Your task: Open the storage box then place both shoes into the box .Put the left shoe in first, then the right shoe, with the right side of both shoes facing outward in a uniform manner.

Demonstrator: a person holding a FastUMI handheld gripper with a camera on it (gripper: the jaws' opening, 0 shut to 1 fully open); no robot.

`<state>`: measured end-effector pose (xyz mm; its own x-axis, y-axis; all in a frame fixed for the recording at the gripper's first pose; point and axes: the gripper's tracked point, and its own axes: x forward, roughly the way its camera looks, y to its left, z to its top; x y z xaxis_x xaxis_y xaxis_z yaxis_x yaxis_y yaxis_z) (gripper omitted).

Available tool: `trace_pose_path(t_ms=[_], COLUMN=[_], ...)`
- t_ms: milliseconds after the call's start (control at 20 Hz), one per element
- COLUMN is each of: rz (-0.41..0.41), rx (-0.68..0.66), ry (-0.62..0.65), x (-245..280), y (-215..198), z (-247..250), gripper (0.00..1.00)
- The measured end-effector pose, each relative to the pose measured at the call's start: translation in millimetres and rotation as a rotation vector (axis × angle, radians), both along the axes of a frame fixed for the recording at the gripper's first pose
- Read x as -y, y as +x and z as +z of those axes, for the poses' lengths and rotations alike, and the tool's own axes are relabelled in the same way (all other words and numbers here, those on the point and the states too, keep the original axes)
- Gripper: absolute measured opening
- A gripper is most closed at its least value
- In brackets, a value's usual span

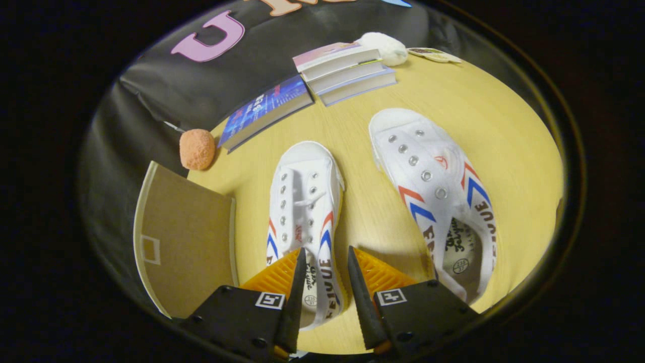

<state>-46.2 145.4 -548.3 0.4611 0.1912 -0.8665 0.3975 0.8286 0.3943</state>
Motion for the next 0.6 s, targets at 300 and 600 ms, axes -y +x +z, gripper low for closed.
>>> trace_pose_path(t_ms=[300, 600], rz=[0.016, -0.099], rx=[0.001, -0.029], ry=[0.043, 0.172], x=[-6.7, -10.3], y=[3.0, 4.5], z=[-4.3, -2.7], gripper=[0.39, 0.06])
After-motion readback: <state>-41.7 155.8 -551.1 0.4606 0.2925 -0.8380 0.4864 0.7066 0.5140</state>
